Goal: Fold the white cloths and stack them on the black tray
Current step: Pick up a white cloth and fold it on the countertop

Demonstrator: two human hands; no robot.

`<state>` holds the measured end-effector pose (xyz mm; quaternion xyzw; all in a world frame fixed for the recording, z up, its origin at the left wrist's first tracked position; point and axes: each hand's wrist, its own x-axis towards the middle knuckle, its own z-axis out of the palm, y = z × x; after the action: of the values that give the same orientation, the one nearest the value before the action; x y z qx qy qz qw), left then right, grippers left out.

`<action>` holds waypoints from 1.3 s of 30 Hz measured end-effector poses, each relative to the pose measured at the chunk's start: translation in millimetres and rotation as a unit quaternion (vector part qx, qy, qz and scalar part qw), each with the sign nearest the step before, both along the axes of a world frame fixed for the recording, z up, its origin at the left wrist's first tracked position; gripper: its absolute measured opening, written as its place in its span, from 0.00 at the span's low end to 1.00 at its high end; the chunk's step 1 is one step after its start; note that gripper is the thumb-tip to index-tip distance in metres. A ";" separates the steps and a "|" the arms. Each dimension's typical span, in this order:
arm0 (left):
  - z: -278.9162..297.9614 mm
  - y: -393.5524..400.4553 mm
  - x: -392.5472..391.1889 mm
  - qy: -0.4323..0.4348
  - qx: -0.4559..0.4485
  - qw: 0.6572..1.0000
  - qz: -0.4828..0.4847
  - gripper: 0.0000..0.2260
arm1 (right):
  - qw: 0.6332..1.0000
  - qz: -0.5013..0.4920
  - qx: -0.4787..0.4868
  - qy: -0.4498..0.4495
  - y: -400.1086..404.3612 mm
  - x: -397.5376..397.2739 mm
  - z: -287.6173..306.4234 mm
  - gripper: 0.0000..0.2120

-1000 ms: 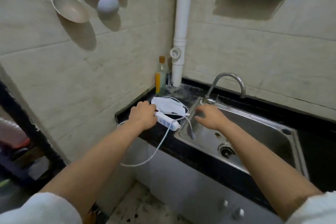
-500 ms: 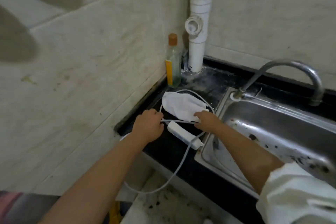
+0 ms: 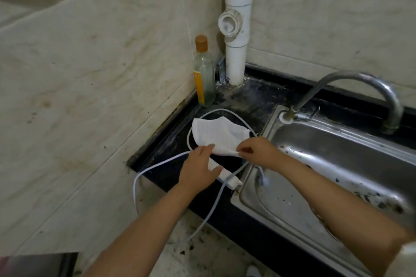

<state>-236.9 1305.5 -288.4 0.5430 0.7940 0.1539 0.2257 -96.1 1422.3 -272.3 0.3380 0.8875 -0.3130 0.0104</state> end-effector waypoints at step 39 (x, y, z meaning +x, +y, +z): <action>131.3 -225.9 859.1 0.011 0.388 0.558 -0.733 0.05 | 0.493 -0.792 0.353 -0.068 -533.8 755.1 133.8 0.11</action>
<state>622.2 1079.7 -157.1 0.9746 -0.0126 0.2227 0.0195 659.0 888.5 -138.6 0.8949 0.2796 0.1733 -0.3017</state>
